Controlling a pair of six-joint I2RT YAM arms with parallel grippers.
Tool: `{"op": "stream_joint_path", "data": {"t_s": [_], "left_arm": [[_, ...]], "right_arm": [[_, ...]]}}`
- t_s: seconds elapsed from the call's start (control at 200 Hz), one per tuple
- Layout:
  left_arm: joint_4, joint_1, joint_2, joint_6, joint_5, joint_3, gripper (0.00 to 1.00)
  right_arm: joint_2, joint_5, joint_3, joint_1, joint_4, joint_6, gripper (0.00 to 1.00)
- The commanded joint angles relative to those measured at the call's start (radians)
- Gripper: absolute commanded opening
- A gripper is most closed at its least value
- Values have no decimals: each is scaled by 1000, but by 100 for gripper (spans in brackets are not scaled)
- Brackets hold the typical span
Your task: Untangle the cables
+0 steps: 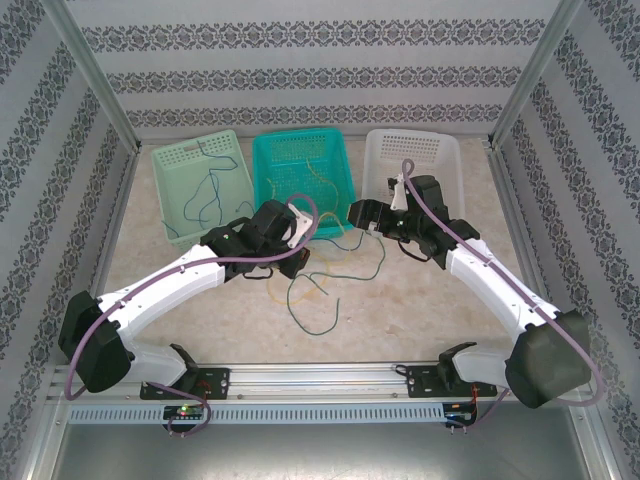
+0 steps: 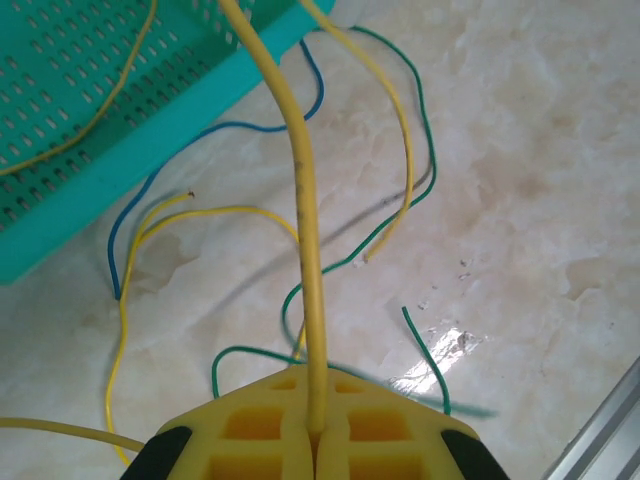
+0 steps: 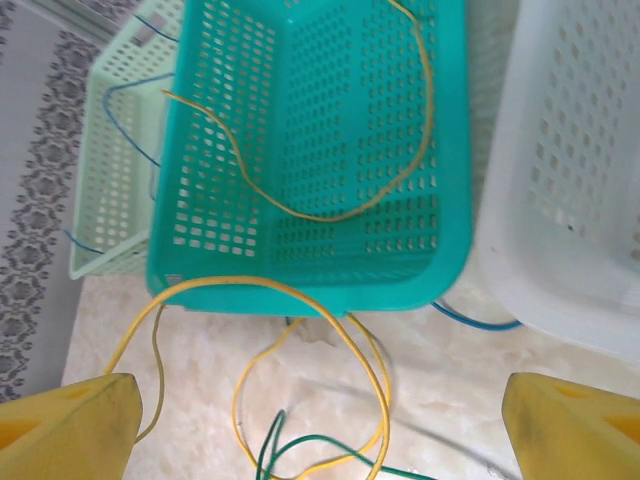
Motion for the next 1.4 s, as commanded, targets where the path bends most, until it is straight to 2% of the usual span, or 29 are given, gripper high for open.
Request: {"op": "stream_joint_path", "data": {"t_s": [0.0,0.27,0.41,0.565,0.699,0.834,0.964,1.149,1.284,1.394], "left_arm": [[-76,-6,-38,47,-24,48,0],[59,-6,-115,62,-77,36,1],[72,-7,-89,113,-115,68,1],[66,-13,-25,186,-118,128,1],[58,-30,1,230,-197,142,1],[81,-55,-3,280,-290,120,1],[111,-94,-7,335,-376,103,1],[198,-133,-30,404,-420,54,1],[242,-166,-50,454,-475,10,1],[288,-179,-92,467,-480,-34,1]], "right_arm": [[-28,-23,-24,-1,52,-7,93],[-76,-63,-34,3,117,89,92],[-83,-92,7,-3,82,145,91],[-65,-172,40,-7,137,238,91],[-44,-225,70,-18,158,361,91],[-10,-303,51,-36,263,519,91],[41,-326,24,-40,376,643,92],[119,-338,-2,-31,565,793,92],[144,-325,-7,-31,593,821,92],[156,-306,-18,-34,595,818,88]]}}
